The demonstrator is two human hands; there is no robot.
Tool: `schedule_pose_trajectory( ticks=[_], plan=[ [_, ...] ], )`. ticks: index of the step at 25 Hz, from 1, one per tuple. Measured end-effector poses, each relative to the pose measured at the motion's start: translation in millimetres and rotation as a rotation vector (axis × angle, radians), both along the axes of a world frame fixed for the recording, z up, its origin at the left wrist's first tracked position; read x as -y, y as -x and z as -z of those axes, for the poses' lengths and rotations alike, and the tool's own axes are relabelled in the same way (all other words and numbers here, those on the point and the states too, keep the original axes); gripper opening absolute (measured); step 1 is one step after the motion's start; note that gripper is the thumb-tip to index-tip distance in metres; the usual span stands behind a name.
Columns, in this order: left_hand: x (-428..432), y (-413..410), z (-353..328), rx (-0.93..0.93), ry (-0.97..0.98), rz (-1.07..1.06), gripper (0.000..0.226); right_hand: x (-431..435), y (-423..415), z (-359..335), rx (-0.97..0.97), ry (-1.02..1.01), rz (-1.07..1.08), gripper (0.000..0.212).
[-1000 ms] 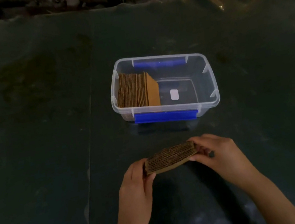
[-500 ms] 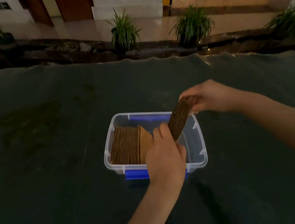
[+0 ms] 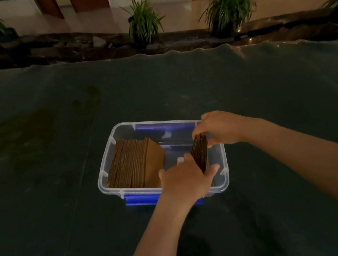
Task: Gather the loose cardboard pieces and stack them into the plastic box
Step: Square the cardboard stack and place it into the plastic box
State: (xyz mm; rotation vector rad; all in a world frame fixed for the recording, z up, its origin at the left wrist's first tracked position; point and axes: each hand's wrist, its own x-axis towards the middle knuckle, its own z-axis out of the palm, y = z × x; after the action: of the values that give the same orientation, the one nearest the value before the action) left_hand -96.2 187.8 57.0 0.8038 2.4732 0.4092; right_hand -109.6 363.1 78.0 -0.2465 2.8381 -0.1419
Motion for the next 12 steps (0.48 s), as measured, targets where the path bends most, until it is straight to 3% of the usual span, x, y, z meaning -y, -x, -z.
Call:
schedule_pose_trajectory(
  ticks=[3,8,12],
  plan=[
    [-2,6,-1,0.045,0.029,0.048,0.052,6,2,-8,0.082,-0.072,-0.017,0.023],
    [-11,10,-1,0.206,0.117,0.097,0.067,13,12,-22,0.328,-0.152,-0.009,0.039],
    [-7,12,2,0.225,0.072,0.121,0.055,18,17,-34,0.515,-0.201,0.049,0.068]
  ],
)
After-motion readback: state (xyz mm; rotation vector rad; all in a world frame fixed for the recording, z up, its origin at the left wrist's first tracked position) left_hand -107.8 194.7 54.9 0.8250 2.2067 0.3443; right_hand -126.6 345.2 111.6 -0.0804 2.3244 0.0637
